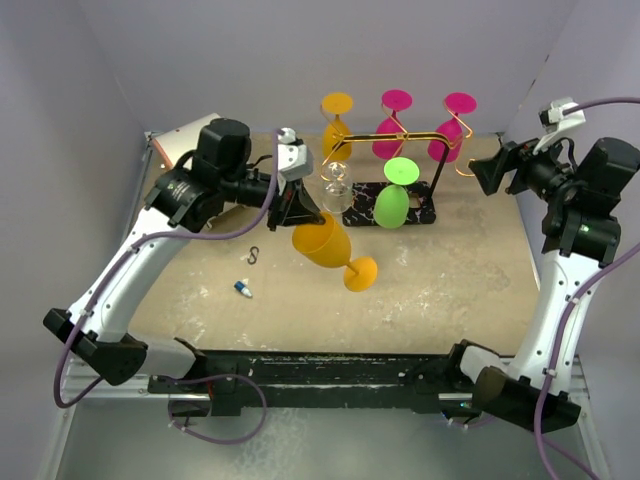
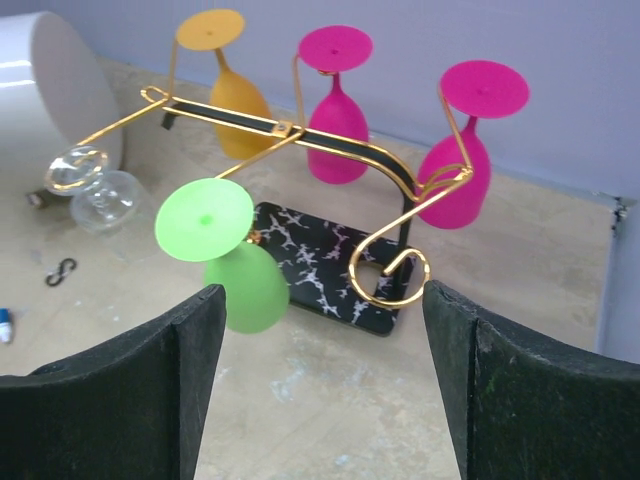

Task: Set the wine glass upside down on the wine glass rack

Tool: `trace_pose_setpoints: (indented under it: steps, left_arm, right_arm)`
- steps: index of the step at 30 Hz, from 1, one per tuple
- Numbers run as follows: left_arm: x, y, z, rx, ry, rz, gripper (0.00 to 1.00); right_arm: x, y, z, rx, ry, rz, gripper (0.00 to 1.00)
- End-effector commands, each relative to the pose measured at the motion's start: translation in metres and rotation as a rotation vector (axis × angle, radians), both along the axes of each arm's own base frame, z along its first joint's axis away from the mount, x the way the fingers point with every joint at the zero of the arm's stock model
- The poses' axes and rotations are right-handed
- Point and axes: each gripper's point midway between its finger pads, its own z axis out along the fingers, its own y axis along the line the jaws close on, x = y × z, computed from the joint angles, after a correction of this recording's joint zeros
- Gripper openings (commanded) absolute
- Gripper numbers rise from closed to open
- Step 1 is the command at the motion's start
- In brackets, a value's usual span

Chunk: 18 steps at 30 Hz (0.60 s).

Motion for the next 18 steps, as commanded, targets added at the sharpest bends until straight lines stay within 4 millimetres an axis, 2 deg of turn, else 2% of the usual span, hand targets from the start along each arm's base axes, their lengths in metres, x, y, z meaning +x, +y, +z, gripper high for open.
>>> trace_pose_setpoints:
  steps: [1,4,8,12,16,18]
  left_arm:
    - [-0.011,-0.001,0.056,-0.125,-0.002,-0.004,0.00]
    - [0.013,0.000,0.090,-0.180,-0.010,0.135,0.00]
    - [0.055,0.006,0.127,-0.264,-0.045,0.353,0.00]
    - [0.086,0.010,0.146,-0.309,-0.078,0.489,0.00]
    - [0.119,0.020,0.164,-0.331,-0.156,0.635,0.00]
    - [0.128,0.022,0.176,-0.356,-0.190,0.673,0.00]
  right_arm:
    - [-0.007,0.022,0.031,0.082,-0.059,0.111,0.80]
    - [-0.006,0.031,0.039,0.124,-0.055,0.162,0.79]
    - [-0.004,0.050,0.045,0.157,-0.046,0.234,0.78]
    - [-0.007,0.081,0.045,0.182,-0.025,0.366,0.78]
    - [-0.013,0.107,0.053,0.235,-0.030,0.487,0.77]
    - [-0.014,0.117,0.059,0.255,-0.039,0.526,0.77]
